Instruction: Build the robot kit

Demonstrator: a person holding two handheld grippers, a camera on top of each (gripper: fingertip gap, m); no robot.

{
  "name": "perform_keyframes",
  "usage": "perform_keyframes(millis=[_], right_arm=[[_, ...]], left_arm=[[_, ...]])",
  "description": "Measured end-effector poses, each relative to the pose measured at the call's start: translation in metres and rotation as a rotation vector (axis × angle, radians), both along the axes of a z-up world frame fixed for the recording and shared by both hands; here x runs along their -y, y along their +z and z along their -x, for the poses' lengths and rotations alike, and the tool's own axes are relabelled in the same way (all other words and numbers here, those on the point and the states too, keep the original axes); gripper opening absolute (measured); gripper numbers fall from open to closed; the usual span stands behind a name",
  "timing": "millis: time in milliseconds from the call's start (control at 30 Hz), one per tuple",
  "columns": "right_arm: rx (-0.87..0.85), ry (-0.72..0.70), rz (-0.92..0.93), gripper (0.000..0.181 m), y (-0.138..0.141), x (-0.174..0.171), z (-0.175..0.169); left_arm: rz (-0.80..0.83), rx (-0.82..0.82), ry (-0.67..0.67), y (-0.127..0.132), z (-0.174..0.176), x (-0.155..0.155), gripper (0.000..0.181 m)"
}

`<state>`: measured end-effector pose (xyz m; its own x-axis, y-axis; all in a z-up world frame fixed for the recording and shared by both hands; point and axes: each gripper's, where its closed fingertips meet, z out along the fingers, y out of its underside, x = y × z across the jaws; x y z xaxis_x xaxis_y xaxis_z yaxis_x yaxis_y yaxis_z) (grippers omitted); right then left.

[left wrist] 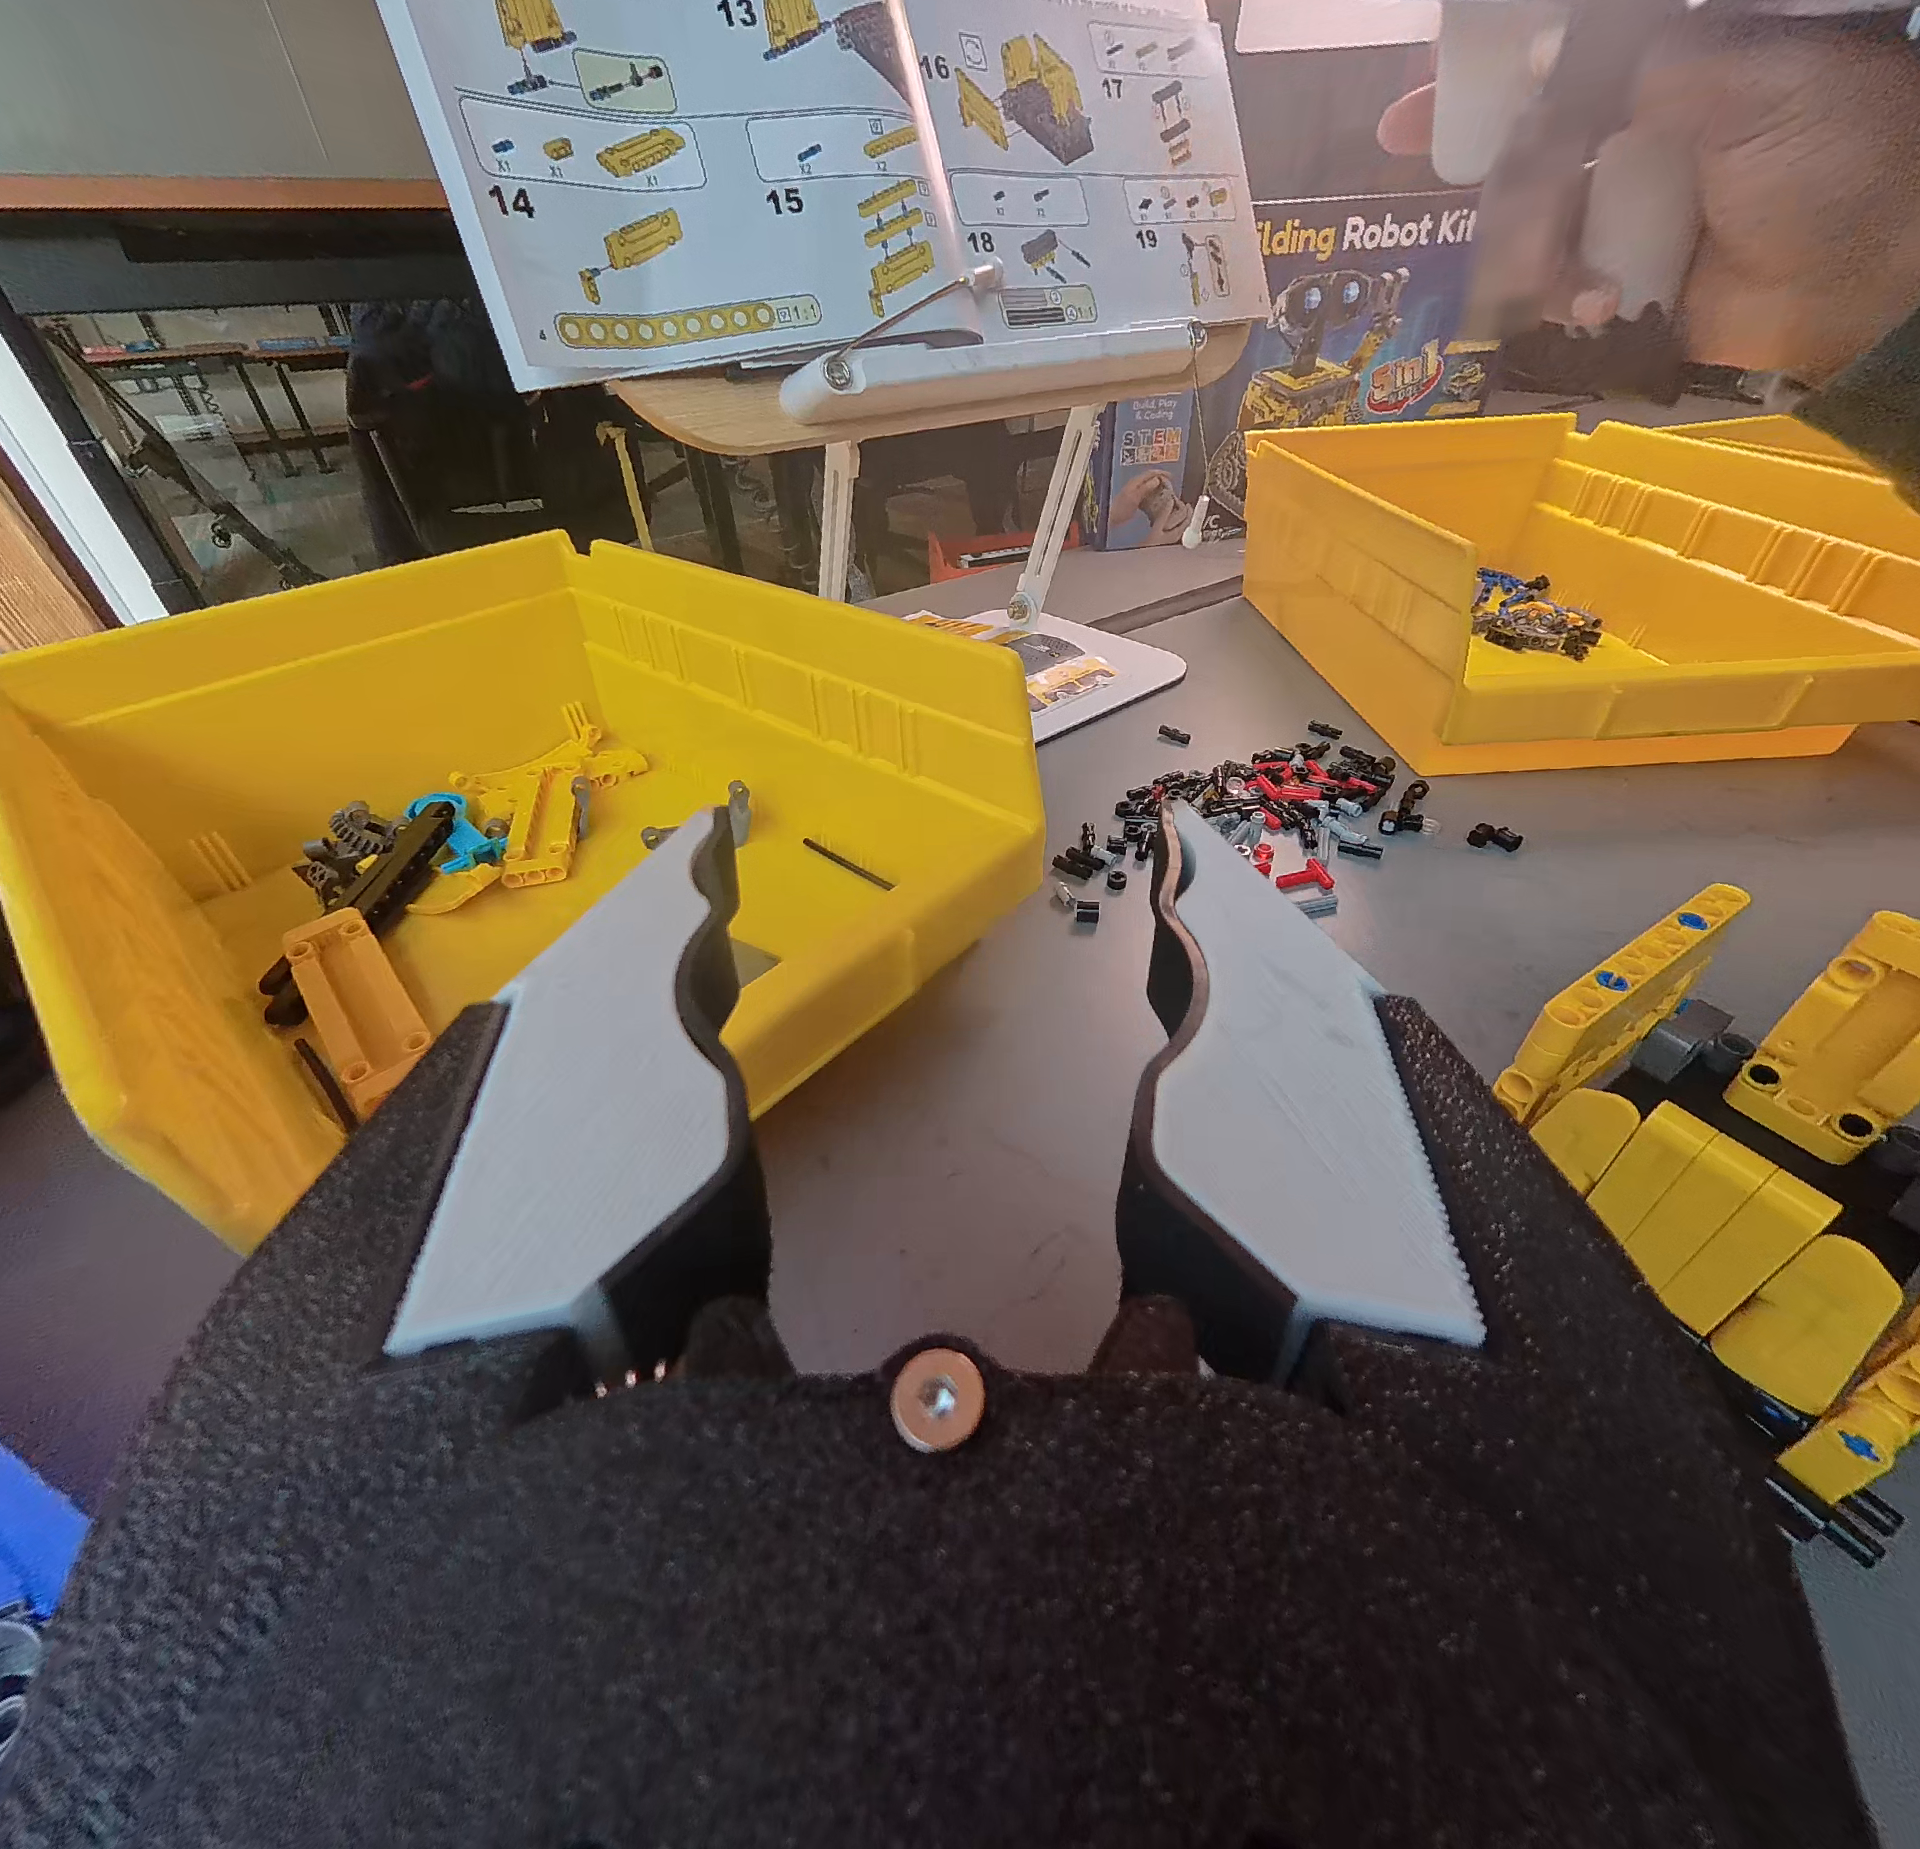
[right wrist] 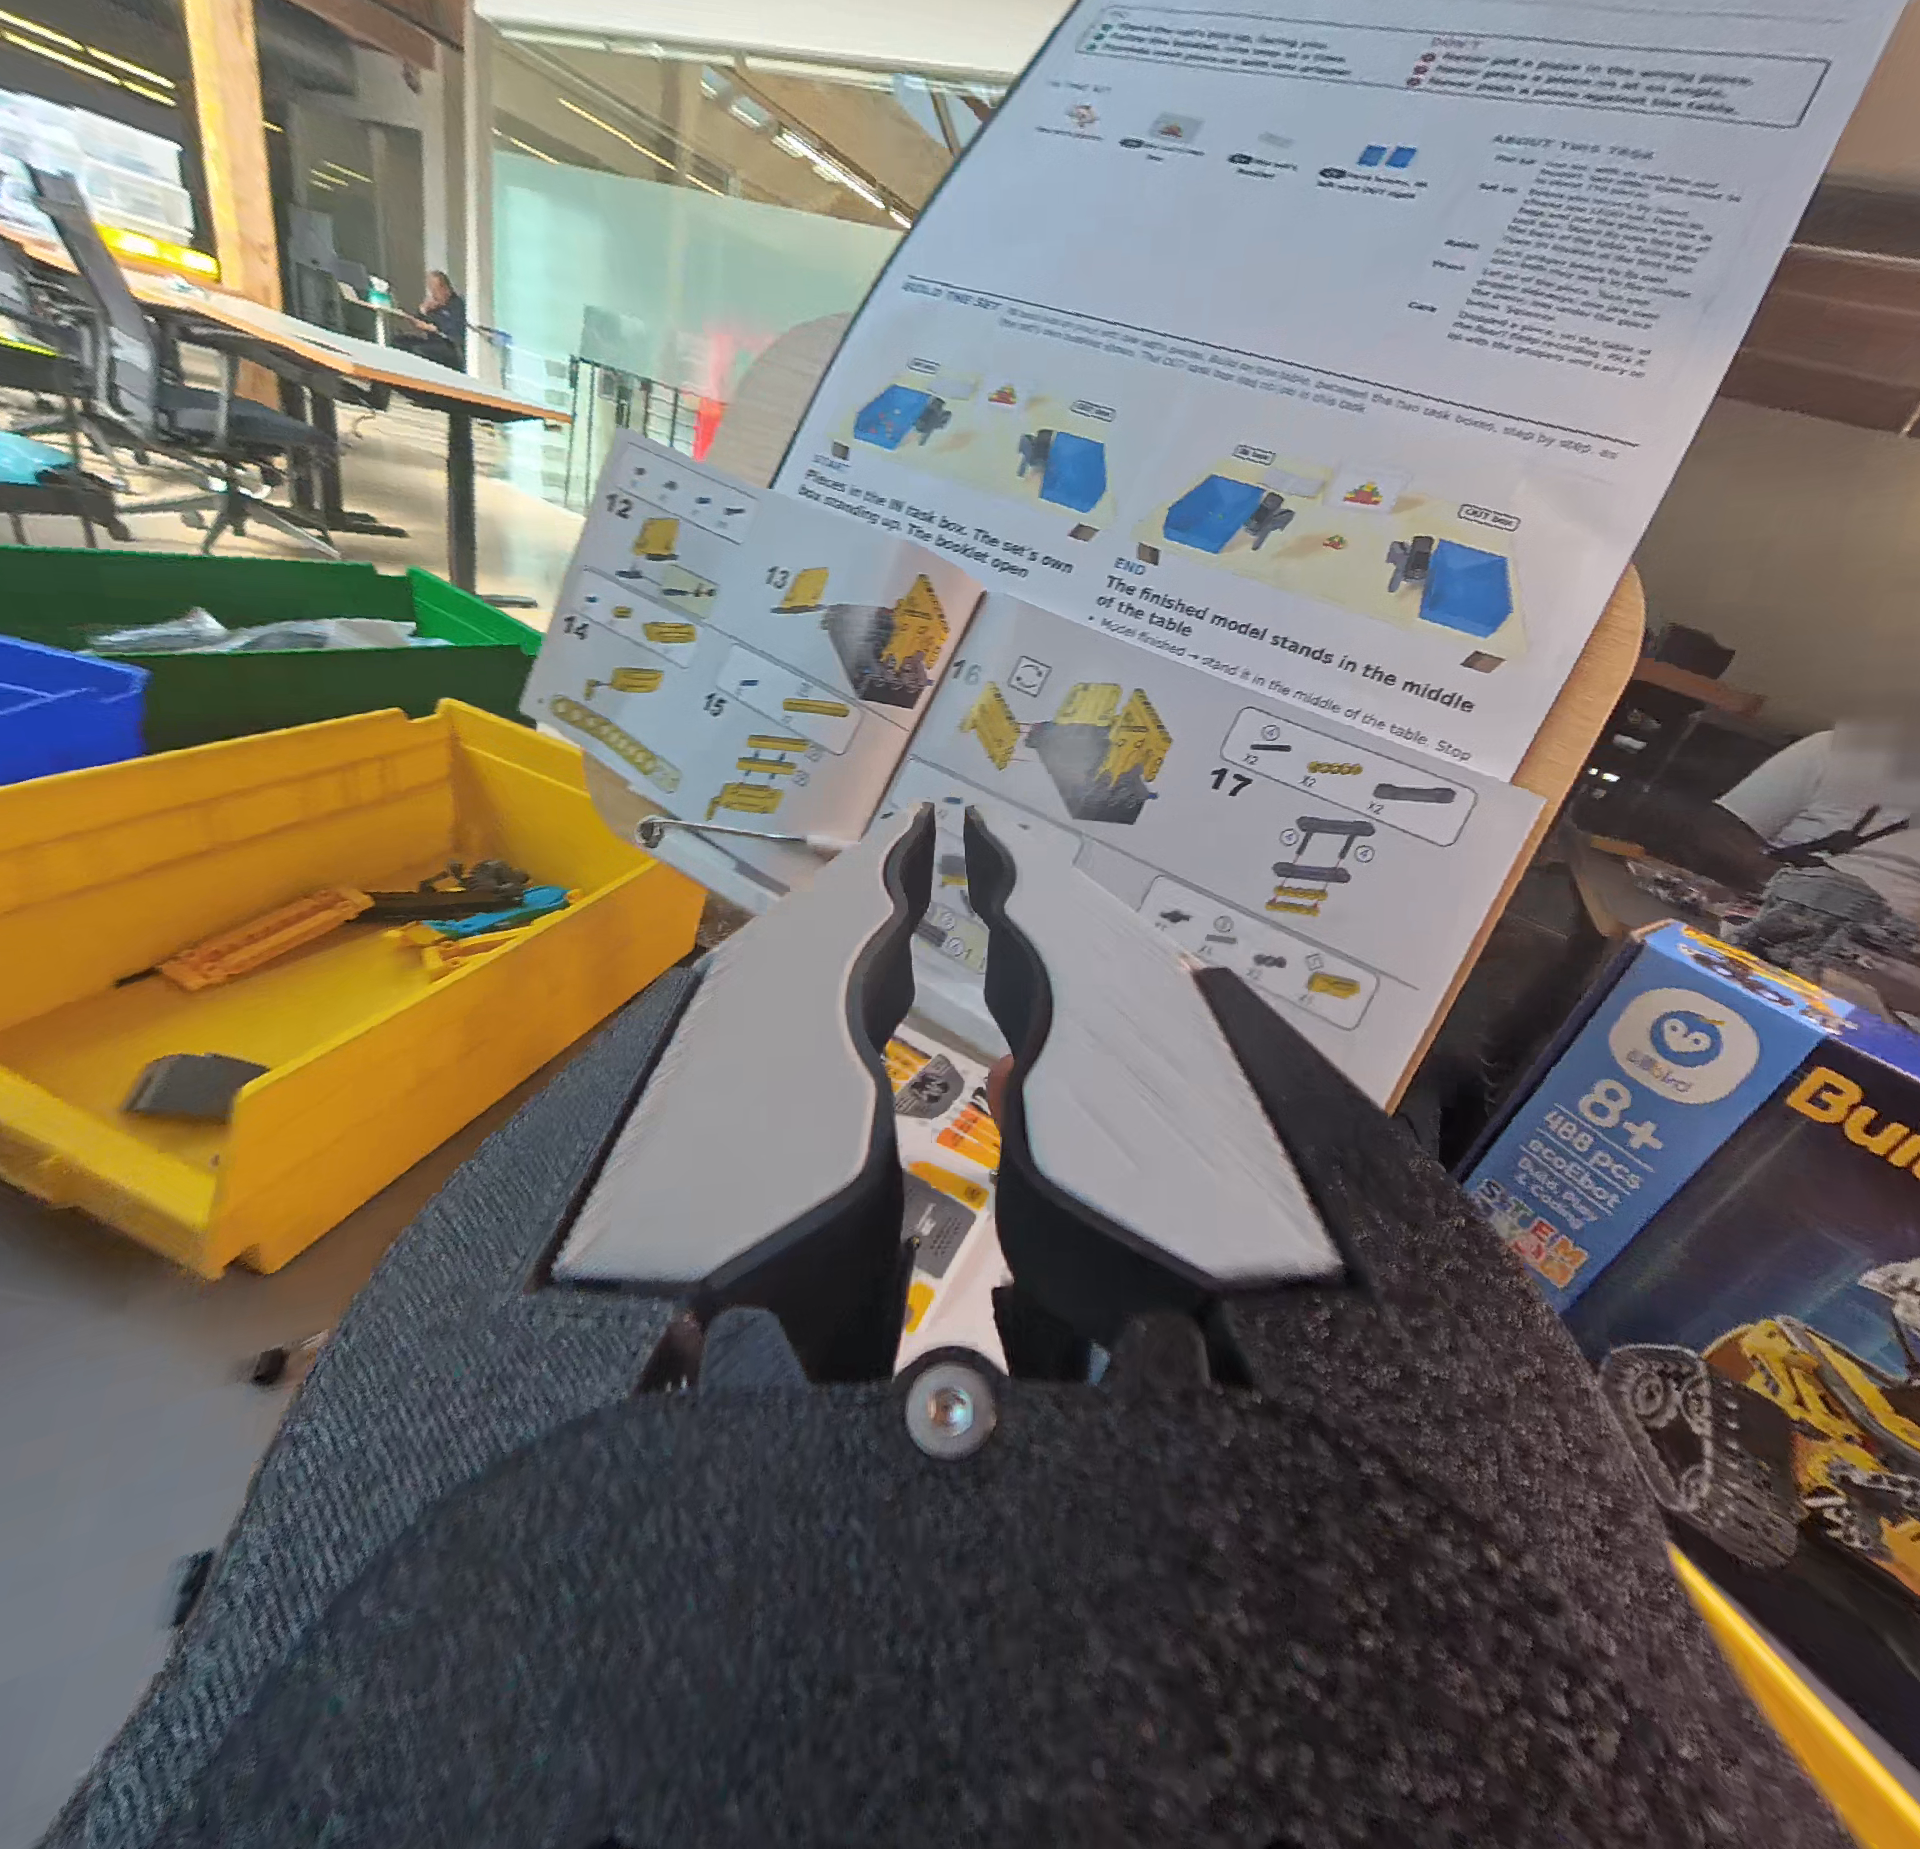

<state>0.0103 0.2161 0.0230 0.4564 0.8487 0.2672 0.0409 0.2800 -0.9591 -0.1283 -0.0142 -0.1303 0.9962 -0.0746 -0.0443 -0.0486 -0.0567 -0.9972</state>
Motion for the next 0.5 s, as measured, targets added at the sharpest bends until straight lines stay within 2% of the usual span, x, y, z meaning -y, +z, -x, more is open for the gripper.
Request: perform_keyframes(millis=[167, 300, 367, 433, 500], right_arm=[[0.094, 0.071, 0.030, 0.005, -0.039, 0.053, -0.023], [0.462, 0.021, 0.019, 0.008, -0.115, 0.068, -0.050], [0.702, 0.008, 0.056, 0.024, -0.160, 0.073, -0.072], [0.874, 0.006, 0.135, 0.054, -0.194, 0.077, -0.094], [0.972, -0.016, 0.189, 0.058, -0.214, 0.075, -0.110]], left_arm=[[-0.001, -0.007, -0.003, 0.000, -0.001, 0.000, 0.079], [0.001, -0.005, -0.008, 0.000, -0.002, 0.000, 0.080], [0.001, -0.003, -0.012, 0.000, -0.003, -0.001, 0.080], [0.000, 0.003, -0.018, 0.000, -0.004, -0.001, 0.080], [-0.001, 0.009, -0.027, 0.000, -0.005, -0.001, 0.082]])
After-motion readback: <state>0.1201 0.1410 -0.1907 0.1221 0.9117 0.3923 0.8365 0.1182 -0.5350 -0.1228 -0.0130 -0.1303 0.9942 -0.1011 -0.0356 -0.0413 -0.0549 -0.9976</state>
